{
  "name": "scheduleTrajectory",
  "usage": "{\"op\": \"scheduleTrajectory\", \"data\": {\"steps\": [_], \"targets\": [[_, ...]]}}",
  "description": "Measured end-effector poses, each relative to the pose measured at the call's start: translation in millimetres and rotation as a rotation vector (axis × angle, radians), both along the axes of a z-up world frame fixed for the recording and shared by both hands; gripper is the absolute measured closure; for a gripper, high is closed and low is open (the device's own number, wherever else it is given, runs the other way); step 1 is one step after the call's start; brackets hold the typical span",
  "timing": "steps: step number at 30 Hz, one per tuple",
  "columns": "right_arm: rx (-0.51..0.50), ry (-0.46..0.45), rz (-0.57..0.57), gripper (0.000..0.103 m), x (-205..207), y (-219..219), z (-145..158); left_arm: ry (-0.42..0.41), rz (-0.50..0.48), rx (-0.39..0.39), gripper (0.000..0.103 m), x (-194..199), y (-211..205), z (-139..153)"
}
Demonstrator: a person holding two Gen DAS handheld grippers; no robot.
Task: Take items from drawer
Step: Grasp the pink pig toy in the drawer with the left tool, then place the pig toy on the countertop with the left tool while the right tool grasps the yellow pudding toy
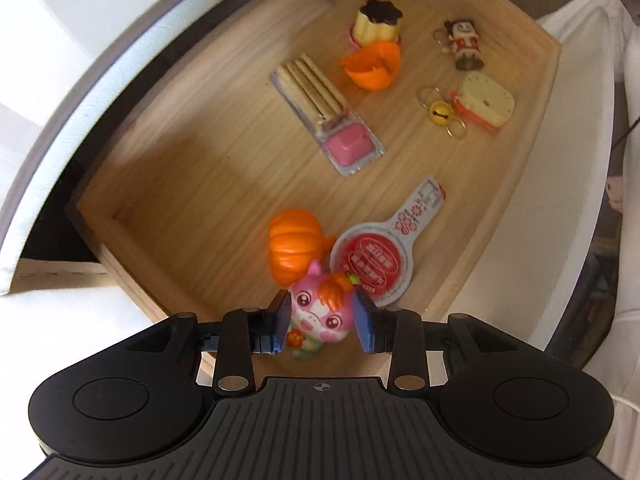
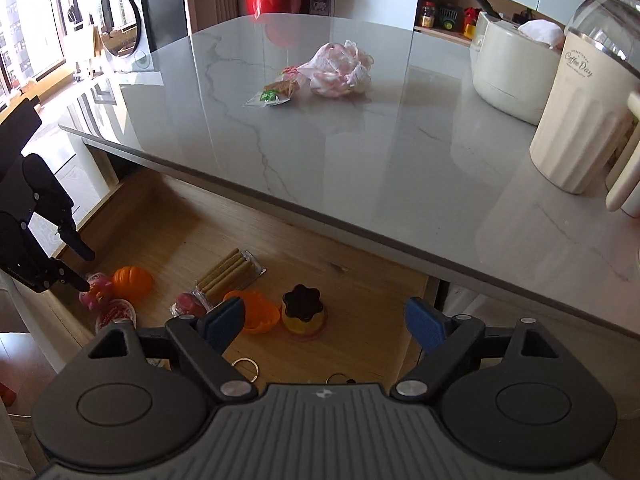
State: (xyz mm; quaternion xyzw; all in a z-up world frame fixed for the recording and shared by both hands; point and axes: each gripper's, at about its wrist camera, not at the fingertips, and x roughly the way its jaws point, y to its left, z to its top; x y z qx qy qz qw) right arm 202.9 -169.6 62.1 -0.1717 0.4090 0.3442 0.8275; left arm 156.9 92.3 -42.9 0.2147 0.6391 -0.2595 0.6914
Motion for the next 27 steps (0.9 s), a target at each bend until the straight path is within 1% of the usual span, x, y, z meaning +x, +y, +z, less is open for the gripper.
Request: {"op": "scheduleTrajectory", "data": {"steps": [2, 3, 4, 5, 6, 11, 13, 16, 17, 19, 21, 23, 25, 26, 27], "targets": [[0.001, 0.012, -0.002, 0.015, 2, 0, -1, 0.034, -0.015, 0.016, 0.067, 4, -2, -7], [0.004, 0.016, -0.001, 0.014, 3, 1, -1, 0.047, -0.022, 0.036, 0.067, 6, -3, -13], [0.009, 0.019, 0.002, 0.013, 4, 2, 0, 0.058, -0.028, 0.058, 0.062, 8, -4, -19], [0.014, 0.02, 0.005, 0.012, 4, 2, 0, 0.073, -0.03, 0.063, 0.06, 10, -5, -24], [0.016, 0.018, 0.008, 0.01, 4, 2, -1, 0.082, -0.025, 0.058, 0.059, 13, -5, -27], [0.005, 0.022, 0.008, 0.009, 3, 2, -4, 0.109, 0.016, 0.041, 0.058, 24, -3, -34], [-0.004, 0.031, 0.004, 0.009, 5, 2, -7, 0.121, 0.039, 0.028, 0.061, 27, -1, -34], [-0.022, 0.047, 0.002, 0.009, 7, 4, -11, 0.101, 0.05, 0.015, 0.065, 25, 1, -27], [-0.03, 0.049, 0.008, 0.009, 7, 5, -12, 0.085, 0.055, -0.004, 0.065, 24, 3, -22], [-0.053, 0.042, 0.04, 0.009, 5, 10, -14, 0.057, 0.083, -0.068, 0.066, 20, 7, -7], [-0.093, 0.022, 0.104, 0.009, 1, 19, -16, 0.011, 0.132, -0.149, 0.067, 16, 12, 12], [-0.139, 0.001, 0.191, 0.009, -3, 32, -21, -0.036, 0.175, -0.227, 0.067, 11, 17, 29], [-0.191, 0.018, 0.252, 0.02, -2, 47, -30, -0.085, 0.223, -0.296, 0.067, 4, 21, 41], [-0.222, 0.036, 0.278, 0.032, 0, 56, -36, -0.106, 0.246, -0.323, 0.067, 2, 19, 44], [-0.252, 0.044, 0.296, 0.041, 1, 65, -42, -0.121, 0.264, -0.342, 0.067, 0, 22, 46]]}}
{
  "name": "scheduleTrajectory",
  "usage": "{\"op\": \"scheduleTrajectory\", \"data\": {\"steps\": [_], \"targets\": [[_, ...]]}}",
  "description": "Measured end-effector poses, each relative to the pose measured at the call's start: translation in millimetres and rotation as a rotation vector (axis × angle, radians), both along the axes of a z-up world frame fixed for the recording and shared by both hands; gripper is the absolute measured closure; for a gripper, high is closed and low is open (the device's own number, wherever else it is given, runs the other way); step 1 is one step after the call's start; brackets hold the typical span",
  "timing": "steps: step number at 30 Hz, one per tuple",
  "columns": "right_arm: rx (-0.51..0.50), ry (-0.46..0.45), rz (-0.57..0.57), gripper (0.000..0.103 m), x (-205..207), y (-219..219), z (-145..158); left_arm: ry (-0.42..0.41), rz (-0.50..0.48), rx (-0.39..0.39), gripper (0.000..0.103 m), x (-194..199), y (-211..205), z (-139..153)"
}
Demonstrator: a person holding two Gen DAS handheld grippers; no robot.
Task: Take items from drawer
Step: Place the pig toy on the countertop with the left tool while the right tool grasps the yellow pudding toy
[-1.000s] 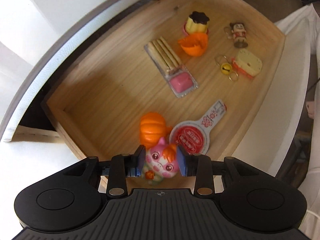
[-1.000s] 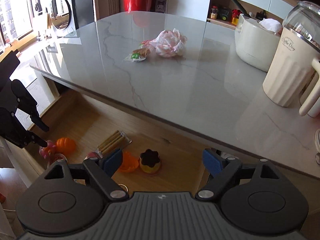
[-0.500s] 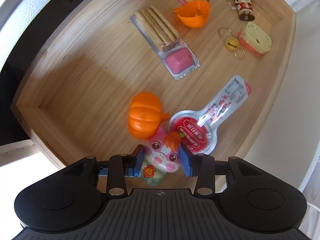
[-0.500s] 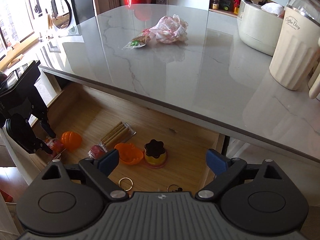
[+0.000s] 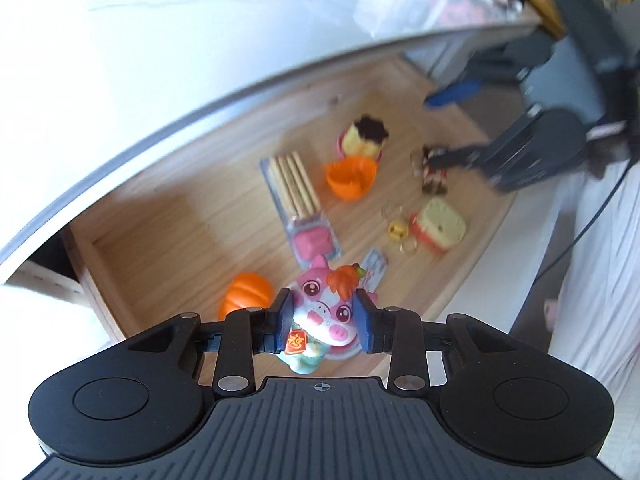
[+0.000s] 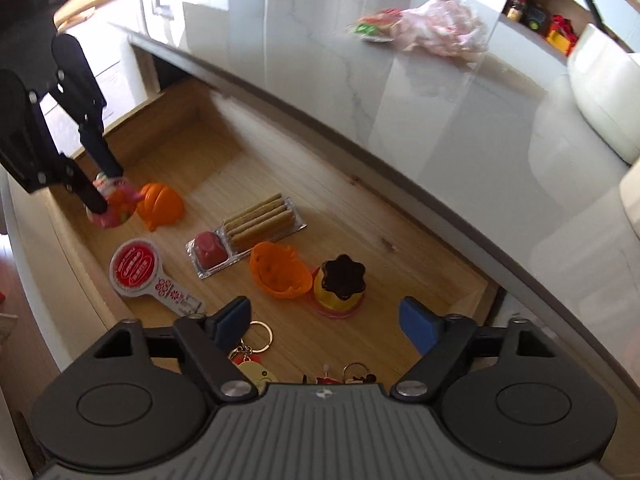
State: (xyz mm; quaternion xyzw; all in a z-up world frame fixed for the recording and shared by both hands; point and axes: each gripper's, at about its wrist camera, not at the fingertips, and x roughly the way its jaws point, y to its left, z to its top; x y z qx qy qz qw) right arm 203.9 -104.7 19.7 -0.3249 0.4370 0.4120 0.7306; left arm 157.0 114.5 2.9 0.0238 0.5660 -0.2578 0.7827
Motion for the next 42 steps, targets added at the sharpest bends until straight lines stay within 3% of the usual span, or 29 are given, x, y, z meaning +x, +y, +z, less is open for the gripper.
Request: {"op": "scheduleTrajectory", "data": {"steps": [6, 10, 14, 18, 24, 31, 35, 39, 42], "targets": [[-0.225, -0.163, 0.182, 0.044, -1, 48, -50, -0.005, 0.075, -0.087, 0.067, -4, 27, 3], [-0.275, -0.134, 0.173, 0.043, 14, 60, -76, 0.014, 0.102, -0.076, 0.067, -5, 40, -5], [-0.258, -0.093, 0.141, 0.047, 24, 62, -80, 0.038, 0.124, -0.064, 0.067, -8, 44, -11], [-0.215, -0.042, 0.143, 0.064, 21, 54, -57, 0.041, 0.104, -0.056, 0.067, -10, 33, -12], [-0.078, -0.03, 0.09, 0.064, -1, 21, 1, 0.005, 0.024, -0.017, 0.067, -23, -4, 7], [0.169, -0.021, -0.011, 0.064, -41, -27, 69, -0.12, -0.021, 0.067, 0.067, -29, -53, 52], [0.295, -0.054, -0.069, 0.064, -52, -46, 82, -0.239, 0.028, 0.121, 0.067, -10, -77, 79], [0.385, -0.031, -0.167, 0.064, -41, -60, 81, -0.356, 0.146, 0.125, 0.067, 28, -91, 105], [0.398, -0.038, -0.21, 0.064, -31, -66, 76, -0.443, 0.318, 0.04, 0.066, 64, -84, 113]]}}
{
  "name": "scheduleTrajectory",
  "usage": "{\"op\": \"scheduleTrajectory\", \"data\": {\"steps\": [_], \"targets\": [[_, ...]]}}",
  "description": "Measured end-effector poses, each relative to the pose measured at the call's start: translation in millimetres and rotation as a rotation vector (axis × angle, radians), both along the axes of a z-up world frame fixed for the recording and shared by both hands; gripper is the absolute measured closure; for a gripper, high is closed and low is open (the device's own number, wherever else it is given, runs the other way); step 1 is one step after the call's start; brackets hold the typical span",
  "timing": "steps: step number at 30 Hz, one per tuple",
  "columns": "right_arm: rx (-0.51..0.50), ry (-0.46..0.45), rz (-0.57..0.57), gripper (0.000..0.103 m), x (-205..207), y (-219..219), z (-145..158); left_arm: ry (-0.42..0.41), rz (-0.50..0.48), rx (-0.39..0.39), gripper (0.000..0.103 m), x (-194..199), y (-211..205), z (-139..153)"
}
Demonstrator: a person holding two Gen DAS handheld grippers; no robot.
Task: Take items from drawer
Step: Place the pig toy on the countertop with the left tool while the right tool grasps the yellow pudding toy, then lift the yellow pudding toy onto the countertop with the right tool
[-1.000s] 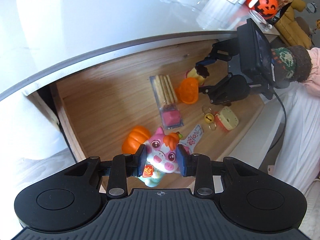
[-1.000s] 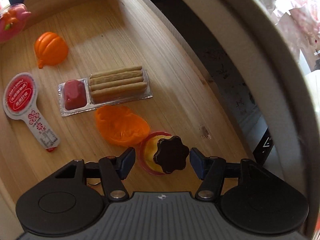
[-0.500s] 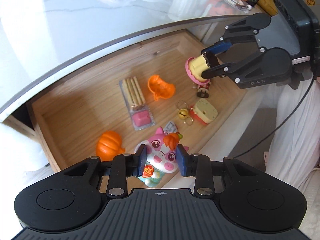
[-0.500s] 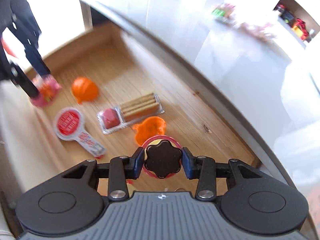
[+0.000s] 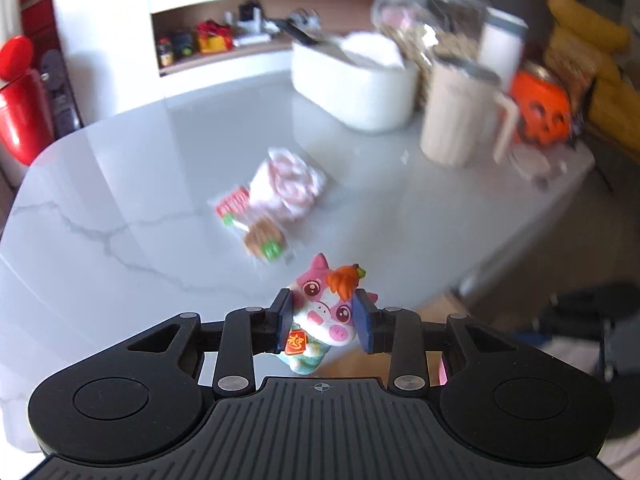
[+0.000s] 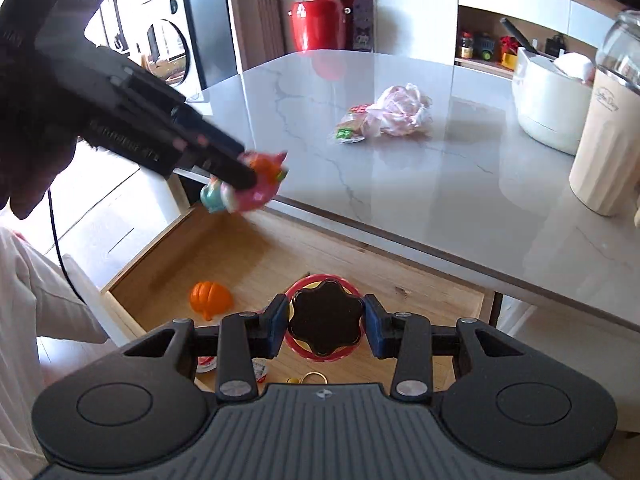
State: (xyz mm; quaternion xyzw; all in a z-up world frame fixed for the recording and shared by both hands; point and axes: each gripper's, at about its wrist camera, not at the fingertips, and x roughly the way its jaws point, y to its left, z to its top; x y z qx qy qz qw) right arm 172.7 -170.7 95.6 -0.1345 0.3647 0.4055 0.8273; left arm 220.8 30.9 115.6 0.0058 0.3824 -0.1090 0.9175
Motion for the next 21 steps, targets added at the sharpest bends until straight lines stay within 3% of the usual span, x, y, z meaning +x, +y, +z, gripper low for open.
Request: {"op": "scheduleTrajectory", "data": {"steps": [2, 4, 6, 8, 13, 16, 18, 21], "targets": [[0.002, 0.013, -0.02, 0.064, 3, 0, -11, -0.016, 0.071, -0.083, 0.065, 27, 13, -4], [0.001, 0.018, -0.031, 0.064, 5, -2, -15, 0.047, 0.112, -0.085, 0.061, 53, 18, -22], [-0.014, 0.003, -0.042, 0.064, 2, -8, -21, 0.029, 0.128, -0.107, 0.054, 61, 22, -33], [-0.025, 0.001, -0.052, 0.064, 4, -10, -24, -0.003, 0.144, -0.107, 0.056, 63, 23, -32], [-0.029, 0.013, -0.08, 0.064, 7, -13, -30, -0.148, 0.128, -0.137, 0.059, 30, 31, -9], [-0.014, 0.013, -0.082, 0.067, 11, -12, -30, -0.207, 0.082, -0.157, 0.059, -9, 41, -3], [-0.009, 0.025, -0.072, 0.067, 12, -10, -28, -0.198, 0.037, -0.153, 0.059, -33, 45, -11], [-0.047, 0.076, -0.05, 0.066, 16, -3, -32, -0.093, -0.009, -0.138, 0.059, -52, 50, -37]]}}
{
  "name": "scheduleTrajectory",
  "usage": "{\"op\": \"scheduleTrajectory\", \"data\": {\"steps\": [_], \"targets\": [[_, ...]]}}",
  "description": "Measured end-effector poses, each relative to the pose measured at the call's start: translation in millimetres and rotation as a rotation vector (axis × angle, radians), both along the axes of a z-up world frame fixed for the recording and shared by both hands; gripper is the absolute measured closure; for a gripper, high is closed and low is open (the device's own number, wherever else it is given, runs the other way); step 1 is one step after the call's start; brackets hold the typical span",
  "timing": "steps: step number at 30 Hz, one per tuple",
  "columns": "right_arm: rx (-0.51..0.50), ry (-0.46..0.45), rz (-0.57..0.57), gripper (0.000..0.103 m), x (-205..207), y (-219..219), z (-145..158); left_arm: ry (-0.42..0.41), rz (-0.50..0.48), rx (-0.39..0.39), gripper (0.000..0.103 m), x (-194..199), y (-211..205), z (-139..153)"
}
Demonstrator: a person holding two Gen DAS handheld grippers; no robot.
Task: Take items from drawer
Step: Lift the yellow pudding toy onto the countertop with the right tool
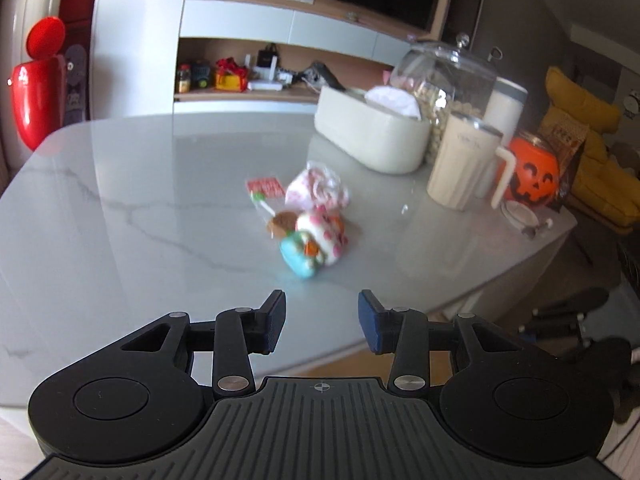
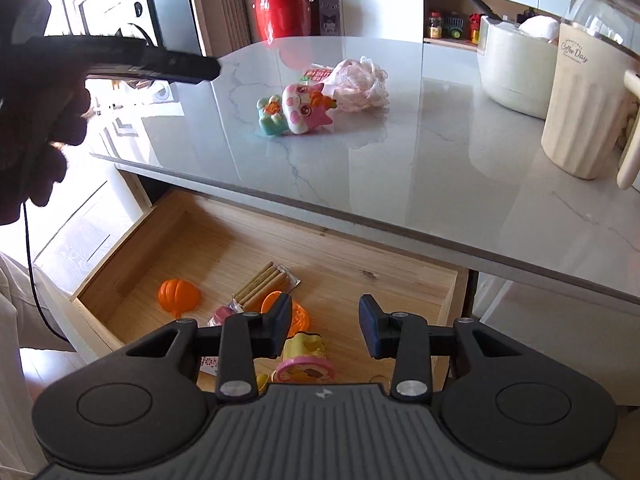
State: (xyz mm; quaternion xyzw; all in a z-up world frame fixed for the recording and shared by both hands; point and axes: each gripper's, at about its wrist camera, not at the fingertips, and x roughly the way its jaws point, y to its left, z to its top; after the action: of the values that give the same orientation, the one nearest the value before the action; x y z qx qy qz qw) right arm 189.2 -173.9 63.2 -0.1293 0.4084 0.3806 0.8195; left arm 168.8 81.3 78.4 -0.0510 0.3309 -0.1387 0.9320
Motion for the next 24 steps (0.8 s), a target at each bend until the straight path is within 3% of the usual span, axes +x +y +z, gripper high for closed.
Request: {"op": "scheduleTrajectory", "data": {"steps": [4, 6, 8, 12, 15, 17, 18, 21, 24], "targets": [[-0.153, 0.037, 0.092, 0.061, 1, 21, -14, 0.084, 0.003, 0.024, 0.059, -13, 9, -35], [-0.236, 0.046, 0.132, 0.037, 3, 36, -22, 0.094, 0.023, 0.002, 0.059, -16, 17, -46], [-0.297, 0.093, 0.161, 0.031, 8, 53, -35, 0.108, 0.032, -0.025, 0.059, -16, 22, -53], [-0.44, 0.184, 0.22, 0.031, 23, 94, -78, 0.147, 0.034, -0.049, 0.059, -23, 33, -61], [-0.532, 0.281, 0.257, 0.034, 31, 117, -109, 0.16, 0.038, 0.007, 0.059, -23, 31, -62], [-0.576, 0.281, 0.274, 0.04, 31, 123, -117, 0.161, 0.034, 0.055, 0.059, -24, 28, -63], [-0.594, 0.265, 0.277, 0.048, 30, 125, -119, 0.166, 0.033, 0.07, 0.059, -25, 27, -63], [-0.615, 0.208, 0.273, 0.053, 23, 124, -115, 0.191, 0.043, 0.066, 0.059, -25, 29, -65], [-0.53, 0.176, 0.304, 0.053, 5, 114, -74, 0.197, 0.068, 0.049, 0.059, -27, 36, -65]]}}
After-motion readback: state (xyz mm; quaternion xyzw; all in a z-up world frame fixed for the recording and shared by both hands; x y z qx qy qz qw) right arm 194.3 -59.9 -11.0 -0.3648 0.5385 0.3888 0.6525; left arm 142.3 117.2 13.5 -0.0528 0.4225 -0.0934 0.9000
